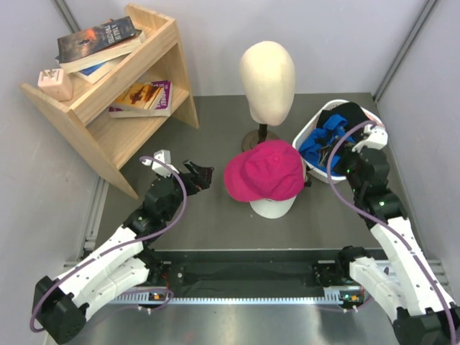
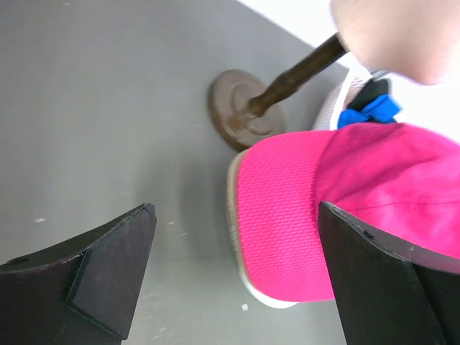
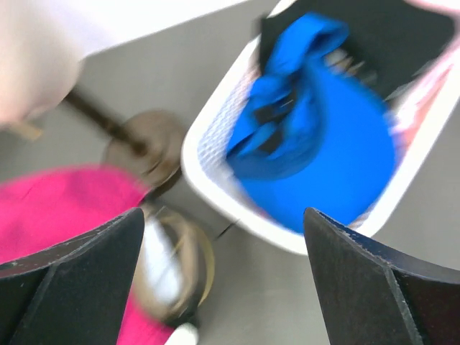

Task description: Stack the hats

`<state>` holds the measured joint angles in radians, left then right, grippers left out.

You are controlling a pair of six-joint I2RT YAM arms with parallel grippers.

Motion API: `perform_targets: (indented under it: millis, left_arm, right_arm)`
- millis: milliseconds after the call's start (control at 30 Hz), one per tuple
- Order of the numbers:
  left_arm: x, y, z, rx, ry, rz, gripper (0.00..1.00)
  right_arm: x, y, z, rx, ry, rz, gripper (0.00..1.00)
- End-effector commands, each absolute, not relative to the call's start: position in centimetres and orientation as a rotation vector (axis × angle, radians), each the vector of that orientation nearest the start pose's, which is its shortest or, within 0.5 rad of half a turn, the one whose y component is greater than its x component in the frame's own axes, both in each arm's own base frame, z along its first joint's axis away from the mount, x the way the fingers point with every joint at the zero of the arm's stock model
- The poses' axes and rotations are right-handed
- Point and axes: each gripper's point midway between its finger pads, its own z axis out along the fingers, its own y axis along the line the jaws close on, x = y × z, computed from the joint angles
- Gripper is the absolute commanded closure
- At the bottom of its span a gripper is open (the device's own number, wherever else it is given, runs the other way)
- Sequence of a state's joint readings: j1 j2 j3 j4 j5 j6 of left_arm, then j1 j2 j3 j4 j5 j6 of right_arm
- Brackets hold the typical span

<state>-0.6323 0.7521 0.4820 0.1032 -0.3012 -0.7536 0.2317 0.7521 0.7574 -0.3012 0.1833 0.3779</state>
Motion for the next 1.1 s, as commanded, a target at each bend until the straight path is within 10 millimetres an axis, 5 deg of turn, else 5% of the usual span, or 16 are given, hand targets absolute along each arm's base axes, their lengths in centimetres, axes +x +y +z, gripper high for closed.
perform_targets:
  millis: [0,133,200,367,700,933,967,1067]
  left_arm:
    - [27.3,-15.5,22.4,-0.313,1.754,-0.660,0.01]
    - [27.0,-15.4,22.5,-0.283,1.751,-0.655,0.01]
    - [27.0,-15.4,22.6,-0.265,1.753,-0.645,0.01]
    - [26.9,-15.0,22.3,-0.248,1.769,-0.609,0.01]
    - [26.7,-14.4,22.8,-0.221,1.782,-0.557,0.01]
    - [26.6,-14.4,23.1,-0.215,1.775,-0.562,0.01]
    - [26.6,-14.4,23.0,-0.212,1.779,-0.558,0.01]
    - [26.6,-14.3,23.2,-0.201,1.773,-0.547,0.01]
  right_arm:
    - [31.7,-0.2,26.6,0.342,1.831,0.050,0.09]
    - [36.2,-2.1,25.4,0.317,1.897,-0.035,0.09]
    - [38.1,-3.5,26.4,0.327,1.883,-0.071,0.08]
    - [43.5,-4.3,24.0,0.253,1.986,-0.136,0.10]
    - [46.3,-6.3,17.6,0.222,2.120,-0.202,0.13]
    - [46.3,-4.8,16.4,0.180,2.170,-0.109,0.51]
    - [46.2,-4.7,16.7,0.176,2.168,-0.102,0.67]
    - [45.4,-4.6,17.8,0.186,2.167,-0.101,0.94]
